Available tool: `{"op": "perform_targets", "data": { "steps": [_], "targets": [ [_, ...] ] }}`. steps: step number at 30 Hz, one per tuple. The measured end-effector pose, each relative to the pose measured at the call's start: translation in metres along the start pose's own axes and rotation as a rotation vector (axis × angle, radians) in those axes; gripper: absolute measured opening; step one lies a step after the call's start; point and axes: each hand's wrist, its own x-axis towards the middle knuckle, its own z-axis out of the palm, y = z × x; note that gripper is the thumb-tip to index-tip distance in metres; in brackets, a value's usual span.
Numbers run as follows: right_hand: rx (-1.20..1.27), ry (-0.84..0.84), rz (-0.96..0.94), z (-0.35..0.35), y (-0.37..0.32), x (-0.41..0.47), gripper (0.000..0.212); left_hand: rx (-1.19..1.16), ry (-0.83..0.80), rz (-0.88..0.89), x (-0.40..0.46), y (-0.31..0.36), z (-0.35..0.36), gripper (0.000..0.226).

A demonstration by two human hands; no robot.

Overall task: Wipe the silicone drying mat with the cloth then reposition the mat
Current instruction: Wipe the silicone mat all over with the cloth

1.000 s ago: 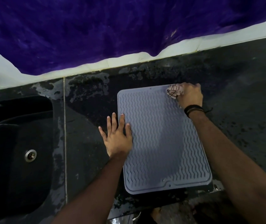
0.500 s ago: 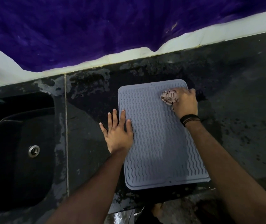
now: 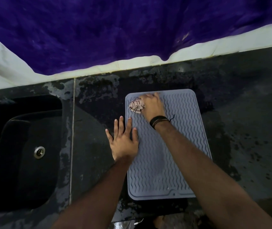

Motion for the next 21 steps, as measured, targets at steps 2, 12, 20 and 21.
{"op": "perform_targets", "data": {
  "steps": [2, 12, 20, 21],
  "targets": [
    [-0.037, 0.008, 0.004, -0.005, 0.005, 0.010, 0.049, -0.007, 0.008, 0.000, 0.000, 0.000, 0.000, 0.054],
    [-0.087, 0.012, 0.035, -0.007, -0.003, 0.012, 0.046, -0.010, -0.005, -0.003, 0.002, -0.002, 0.003, 0.055],
    [-0.227, -0.040, 0.052, -0.006, -0.012, 0.009, 0.049, -0.033, -0.026, 0.023, 0.002, -0.004, 0.001, 0.059],
    [-0.242, -0.058, 0.064, -0.007, -0.014, 0.008, 0.049, -0.037, -0.036, 0.028, 0.002, -0.004, -0.001, 0.059]
  ]
}}
